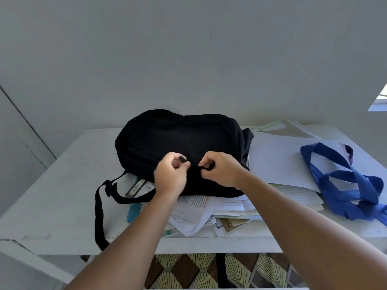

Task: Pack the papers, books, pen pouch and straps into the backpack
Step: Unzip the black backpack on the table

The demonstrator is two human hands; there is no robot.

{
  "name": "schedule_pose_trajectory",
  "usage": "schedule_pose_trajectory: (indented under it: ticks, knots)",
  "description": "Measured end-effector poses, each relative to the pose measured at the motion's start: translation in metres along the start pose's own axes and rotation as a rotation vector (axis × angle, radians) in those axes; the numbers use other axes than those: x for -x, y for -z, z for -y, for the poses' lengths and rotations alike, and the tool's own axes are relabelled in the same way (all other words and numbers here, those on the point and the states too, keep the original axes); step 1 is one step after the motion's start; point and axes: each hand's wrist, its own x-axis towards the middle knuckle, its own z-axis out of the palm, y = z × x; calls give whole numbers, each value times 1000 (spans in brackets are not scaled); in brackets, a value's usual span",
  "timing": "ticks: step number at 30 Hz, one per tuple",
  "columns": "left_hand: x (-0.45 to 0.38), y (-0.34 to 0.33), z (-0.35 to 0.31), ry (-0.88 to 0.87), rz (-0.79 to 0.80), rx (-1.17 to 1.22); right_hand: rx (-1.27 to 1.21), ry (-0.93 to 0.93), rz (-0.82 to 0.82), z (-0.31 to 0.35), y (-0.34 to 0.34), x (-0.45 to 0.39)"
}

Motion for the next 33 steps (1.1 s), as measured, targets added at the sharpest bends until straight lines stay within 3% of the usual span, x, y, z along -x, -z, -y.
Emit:
schedule_pose_trajectory:
  ticks: [3,8,11,13,19,26,29,33]
  knots:
    - [-11,20,10,7,-175,30,59,-14,59,4,3,-5]
    - [-12,30,15,-84,-93,-29,194,114,-42,37,-3,-31]
    - [-14,33,21,-118,-89,-60,299,138,79,52,-21,-40]
    - [-17,39,25,-136,-153,-131,306,131,60,50,-30,-40]
    - [-69,86,37,201,-455,-38,213,65,32,37,-30,-40]
    - [-86,89,40,268,-471,28,202,20,4,34,-32,-41]
    - [-79,88,32,291,-329,-29,147,-14,-5,37,-28,-42]
    - [-56,86,5,405,279,-315,123,-80,-181,40,1,-46]
